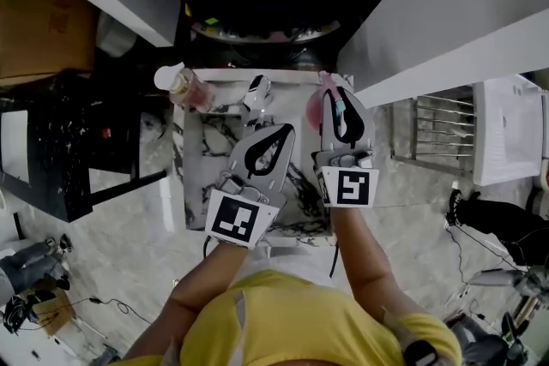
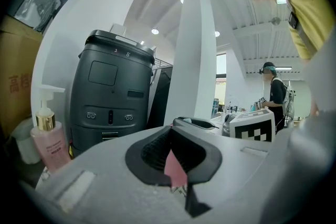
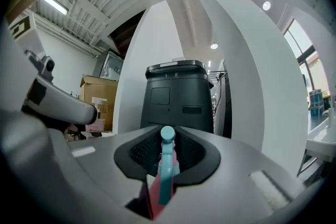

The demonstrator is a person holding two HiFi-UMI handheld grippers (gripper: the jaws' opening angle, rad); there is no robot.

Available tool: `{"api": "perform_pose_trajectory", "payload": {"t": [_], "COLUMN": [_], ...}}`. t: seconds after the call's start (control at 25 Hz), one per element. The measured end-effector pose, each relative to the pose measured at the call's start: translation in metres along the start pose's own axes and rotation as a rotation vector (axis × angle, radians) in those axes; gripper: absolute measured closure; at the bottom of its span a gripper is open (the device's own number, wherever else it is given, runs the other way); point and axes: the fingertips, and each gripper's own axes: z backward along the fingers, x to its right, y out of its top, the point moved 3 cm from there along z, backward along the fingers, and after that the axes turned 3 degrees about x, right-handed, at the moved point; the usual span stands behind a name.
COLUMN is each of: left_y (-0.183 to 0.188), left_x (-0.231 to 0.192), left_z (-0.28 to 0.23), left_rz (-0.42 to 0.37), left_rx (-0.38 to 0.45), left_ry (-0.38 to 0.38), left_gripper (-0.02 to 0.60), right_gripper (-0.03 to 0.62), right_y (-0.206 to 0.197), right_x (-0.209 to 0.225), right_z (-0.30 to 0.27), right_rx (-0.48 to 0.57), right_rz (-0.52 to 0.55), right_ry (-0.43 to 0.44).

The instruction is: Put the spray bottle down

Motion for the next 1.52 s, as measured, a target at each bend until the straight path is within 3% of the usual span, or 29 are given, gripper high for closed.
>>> {"api": "perform_pose_trajectory", "payload": {"t": [0.96,1.16,1.32,1.52], "left_y": [-0.017,-0.016,-0.015,-0.016], "left_x": [0.002,0.008,0.011,0.013], "left_z": [0.000,0.004,0.008,0.018], "left_rz": [0.020,0.019,0.013,0.003], "left_rx": [-0.038,-0.039,-0.040,-0.030], "left_ry": [0.017,0.006,0.006,0.018], "left_gripper": [0.581,0.581,0.581,0.581], "right_gripper": [0.528,0.528,0.522,0.434], "right_y": [-0.008,-0.009,-0.022,-0.040], "right_x": [-0.016,-0.019,-0.017,-0.013], "right_z": [-0.010,-0.007,-0.005,0.001], "right_rx": [0.116,0.082,-0.005,-0.085], "right_rz": [-0.028,-0.030,-0.039,-0.050], "right_ry": [0.023,0.012,0.018,0.026]}}
